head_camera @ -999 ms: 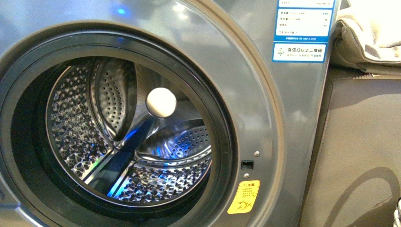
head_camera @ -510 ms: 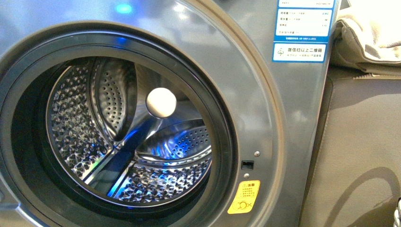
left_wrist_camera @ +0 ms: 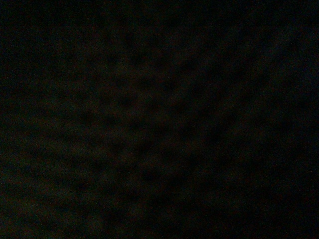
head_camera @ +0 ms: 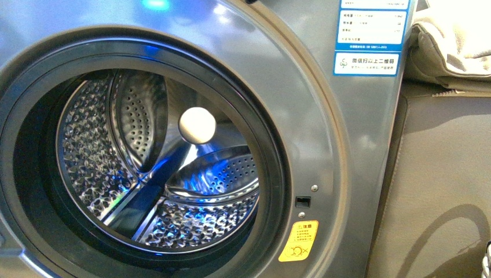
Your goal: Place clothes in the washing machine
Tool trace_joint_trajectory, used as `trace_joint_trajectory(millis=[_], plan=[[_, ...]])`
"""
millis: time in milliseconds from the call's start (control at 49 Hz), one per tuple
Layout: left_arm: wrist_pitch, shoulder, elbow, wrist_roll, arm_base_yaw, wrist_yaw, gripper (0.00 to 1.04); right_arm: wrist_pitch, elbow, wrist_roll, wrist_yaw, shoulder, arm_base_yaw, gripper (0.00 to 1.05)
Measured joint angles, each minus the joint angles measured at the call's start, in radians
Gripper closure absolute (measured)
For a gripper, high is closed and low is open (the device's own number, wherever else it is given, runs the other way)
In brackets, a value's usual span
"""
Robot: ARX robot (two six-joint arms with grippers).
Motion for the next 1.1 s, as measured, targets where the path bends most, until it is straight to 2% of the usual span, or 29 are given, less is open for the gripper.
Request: trace_joint_trajectory(millis=[428, 591, 816, 1101], plan=[[0.074, 0.031, 0.047, 0.0, -0.072, -0.007, 0.06, 0.003, 0.004, 0.0, 0.0, 0.0, 0.0, 0.92], [0.108, 0.046, 0.055, 0.031, -0.097, -0.046, 0.08, 0.003, 0.006, 0.0, 0.0, 0.0, 0.0, 0.92], [0.107, 0.05, 0.055, 0.045, -0.087, -0.07, 0.37, 0.003, 0.006, 0.0, 0.0, 0.0, 0.0, 0.92], [0.1, 0.049, 0.055, 0.045, -0.061, -0.082, 0.74, 0.003, 0.006, -0.003, 0.0, 0.0, 0.0, 0.54]])
